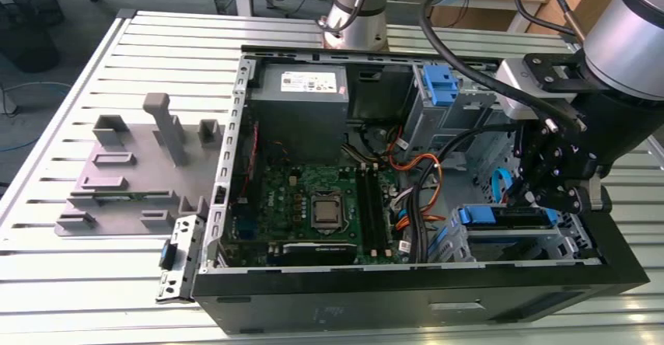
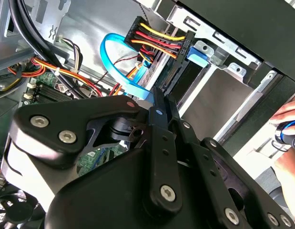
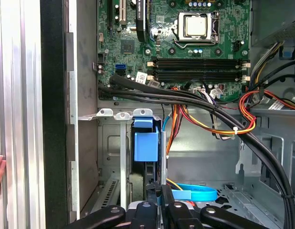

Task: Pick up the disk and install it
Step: 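Insert the first disk wire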

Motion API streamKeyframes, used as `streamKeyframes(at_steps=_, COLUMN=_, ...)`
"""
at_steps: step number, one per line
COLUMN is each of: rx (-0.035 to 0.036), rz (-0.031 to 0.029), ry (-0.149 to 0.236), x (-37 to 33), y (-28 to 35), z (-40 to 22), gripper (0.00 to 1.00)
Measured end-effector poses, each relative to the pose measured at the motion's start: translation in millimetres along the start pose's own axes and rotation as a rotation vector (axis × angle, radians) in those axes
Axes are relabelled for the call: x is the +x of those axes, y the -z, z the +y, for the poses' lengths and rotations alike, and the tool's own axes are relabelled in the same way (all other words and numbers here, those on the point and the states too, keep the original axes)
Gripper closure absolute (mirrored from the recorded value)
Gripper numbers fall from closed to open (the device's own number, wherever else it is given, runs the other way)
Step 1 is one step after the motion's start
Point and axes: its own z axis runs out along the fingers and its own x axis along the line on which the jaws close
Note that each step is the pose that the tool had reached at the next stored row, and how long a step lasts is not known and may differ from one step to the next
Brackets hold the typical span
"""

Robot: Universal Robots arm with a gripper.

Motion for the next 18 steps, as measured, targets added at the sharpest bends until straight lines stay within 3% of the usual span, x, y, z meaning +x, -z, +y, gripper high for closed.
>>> streamKeyframes(at_steps=18, rx=0.0017, rz=-0.0007, ry=0.008, x=0.0, y=-1.6, z=0.0, gripper=0.84)
